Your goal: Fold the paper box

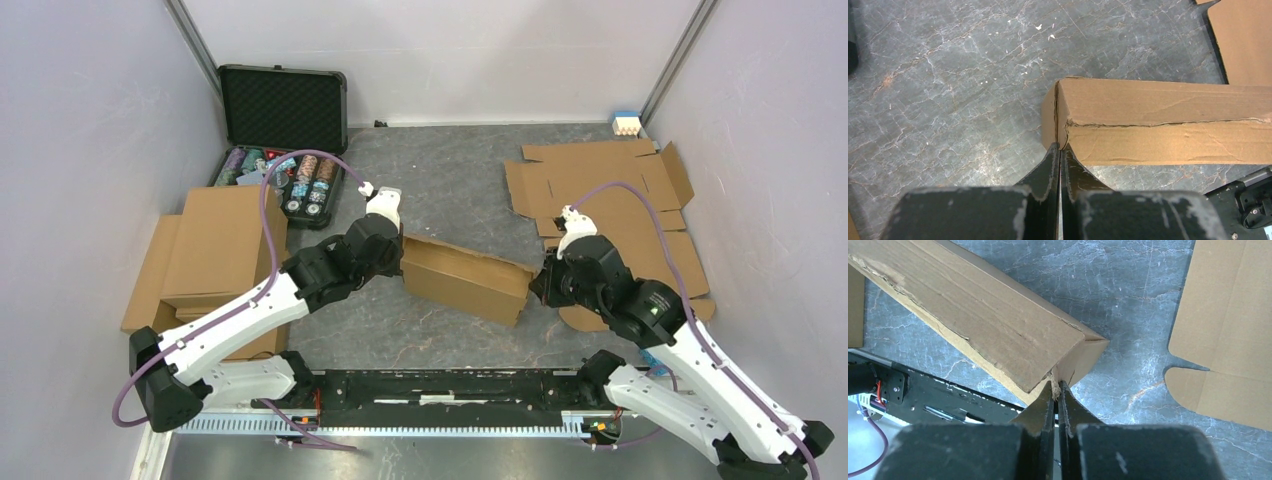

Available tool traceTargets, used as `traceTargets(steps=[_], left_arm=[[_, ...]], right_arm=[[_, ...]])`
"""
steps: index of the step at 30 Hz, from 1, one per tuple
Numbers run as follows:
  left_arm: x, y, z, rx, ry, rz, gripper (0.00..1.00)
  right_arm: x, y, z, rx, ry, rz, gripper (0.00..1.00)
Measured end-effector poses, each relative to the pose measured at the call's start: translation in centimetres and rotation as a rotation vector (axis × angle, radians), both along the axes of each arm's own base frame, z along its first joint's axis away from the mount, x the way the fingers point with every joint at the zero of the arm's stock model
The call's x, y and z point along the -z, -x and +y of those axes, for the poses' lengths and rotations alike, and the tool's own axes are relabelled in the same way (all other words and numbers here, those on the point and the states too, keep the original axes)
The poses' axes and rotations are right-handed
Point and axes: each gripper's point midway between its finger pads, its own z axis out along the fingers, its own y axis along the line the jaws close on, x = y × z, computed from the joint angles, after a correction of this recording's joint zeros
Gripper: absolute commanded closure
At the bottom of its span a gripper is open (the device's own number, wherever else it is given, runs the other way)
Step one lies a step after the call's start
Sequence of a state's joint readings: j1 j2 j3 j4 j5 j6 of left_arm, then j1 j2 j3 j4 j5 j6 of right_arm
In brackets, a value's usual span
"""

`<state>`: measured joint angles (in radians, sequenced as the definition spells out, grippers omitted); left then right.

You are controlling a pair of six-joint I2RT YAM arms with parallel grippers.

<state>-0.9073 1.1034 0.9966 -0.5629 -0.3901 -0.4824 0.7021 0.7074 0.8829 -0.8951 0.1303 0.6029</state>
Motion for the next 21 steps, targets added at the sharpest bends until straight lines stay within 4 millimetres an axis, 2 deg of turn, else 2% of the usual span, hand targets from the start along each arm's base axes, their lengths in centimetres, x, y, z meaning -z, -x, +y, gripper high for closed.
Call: traceTargets(steps=[11, 16, 21], left_arm=[[-0.4, 0.3, 0.3, 0.001, -0.025, 0.015, 0.98], [-0.7, 0.2, 0.4, -0.005, -0.034, 0.014, 0.98], [-0.7, 0.2, 0.8, -0.016, -0.048, 0.013, 0.97]], right_arm=[[-1.4, 0.3, 0.8, 0.002, -0.034, 0.046, 0.95], [-2.6, 0.3, 1.1, 0.029, -0.053, 0.085, 0.99], [-2.2, 0.6, 1.5, 0.056, -0.062, 0.155, 1.0]])
